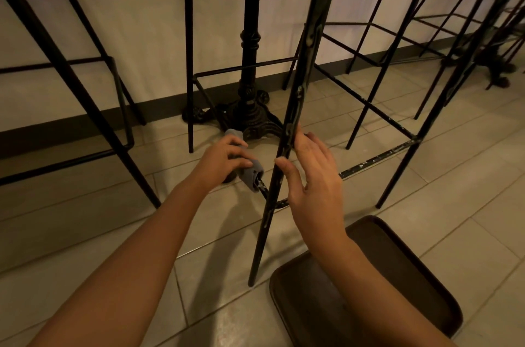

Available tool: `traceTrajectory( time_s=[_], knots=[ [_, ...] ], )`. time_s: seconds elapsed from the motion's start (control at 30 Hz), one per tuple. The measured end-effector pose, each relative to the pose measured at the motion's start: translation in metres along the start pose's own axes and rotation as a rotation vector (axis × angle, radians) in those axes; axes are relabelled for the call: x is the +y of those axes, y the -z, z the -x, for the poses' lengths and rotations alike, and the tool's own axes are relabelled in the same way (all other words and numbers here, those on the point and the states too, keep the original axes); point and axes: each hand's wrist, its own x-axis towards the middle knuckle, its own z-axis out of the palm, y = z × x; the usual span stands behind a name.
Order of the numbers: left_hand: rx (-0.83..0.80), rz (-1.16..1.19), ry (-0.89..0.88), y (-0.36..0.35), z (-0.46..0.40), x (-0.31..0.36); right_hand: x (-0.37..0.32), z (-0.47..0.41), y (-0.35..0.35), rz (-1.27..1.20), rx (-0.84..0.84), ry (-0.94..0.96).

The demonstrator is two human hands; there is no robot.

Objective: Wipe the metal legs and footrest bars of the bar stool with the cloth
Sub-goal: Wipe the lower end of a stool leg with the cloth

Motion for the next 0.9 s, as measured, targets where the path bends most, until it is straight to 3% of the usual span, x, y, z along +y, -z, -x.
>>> traceTrajectory(
  time_s=[0.37, 0.63, 0.9],
  knots=[
    [-0.093, 0.055, -0.054, -0.024, 0.028, 0.005, -0.002, 0.001, -0.001, 0.019, 0.026, 0.007],
    [0.024, 0.018, 0.018, -0.021, 0.016, 0.008, -0.001, 0.001, -0.001, 0.025, 0.024, 0.018],
    [-0.105, 0.072, -0.061, -0.026, 0.037, 0.01, -0.001, 0.0, 0.0, 0.039, 0.015, 0.016]
  ],
)
